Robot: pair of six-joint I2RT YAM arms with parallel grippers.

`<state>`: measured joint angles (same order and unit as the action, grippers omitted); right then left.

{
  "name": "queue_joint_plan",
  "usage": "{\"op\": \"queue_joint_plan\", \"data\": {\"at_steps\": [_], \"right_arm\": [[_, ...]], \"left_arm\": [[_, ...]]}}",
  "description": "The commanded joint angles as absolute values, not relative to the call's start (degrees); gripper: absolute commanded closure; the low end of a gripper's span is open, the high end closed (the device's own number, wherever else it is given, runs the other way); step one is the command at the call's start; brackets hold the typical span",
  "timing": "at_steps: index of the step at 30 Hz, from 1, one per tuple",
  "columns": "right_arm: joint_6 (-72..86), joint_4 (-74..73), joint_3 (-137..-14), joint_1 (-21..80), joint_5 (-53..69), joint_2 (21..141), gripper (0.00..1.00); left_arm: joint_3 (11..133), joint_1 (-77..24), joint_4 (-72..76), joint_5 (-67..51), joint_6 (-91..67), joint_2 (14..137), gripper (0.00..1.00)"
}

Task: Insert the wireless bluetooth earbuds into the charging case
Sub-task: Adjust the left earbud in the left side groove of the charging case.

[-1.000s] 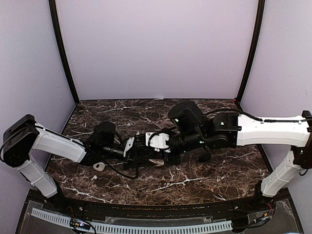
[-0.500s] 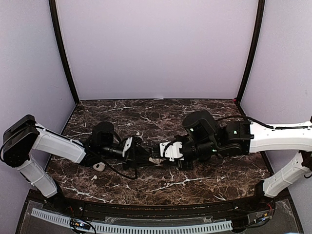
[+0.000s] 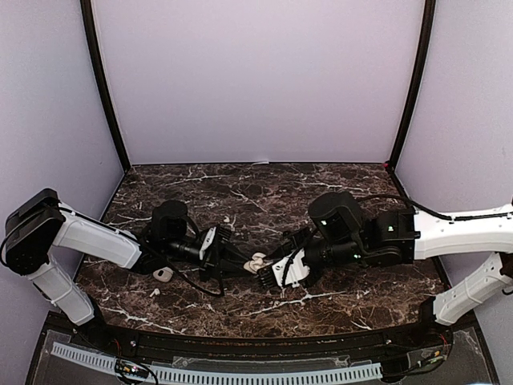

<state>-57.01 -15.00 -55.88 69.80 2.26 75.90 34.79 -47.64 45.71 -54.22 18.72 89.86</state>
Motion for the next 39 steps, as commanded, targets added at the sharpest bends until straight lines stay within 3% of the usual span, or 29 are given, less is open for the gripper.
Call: {"op": "queue_joint_plan", "data": {"at_steps": [1, 39], "right_arm": [[-62.70, -10.75, -54.54, 69.78, 4.49, 74.36, 0.72], [-70.93, -10.53, -57.09, 70.94, 0.00, 81.20, 0.80]], "left_arm": [[36.29, -47.72, 46.09, -56.75, 17.81, 89.77, 1.00], [37.87, -47.72, 44.24, -59.35, 14.65, 90.78, 1.00]]}}
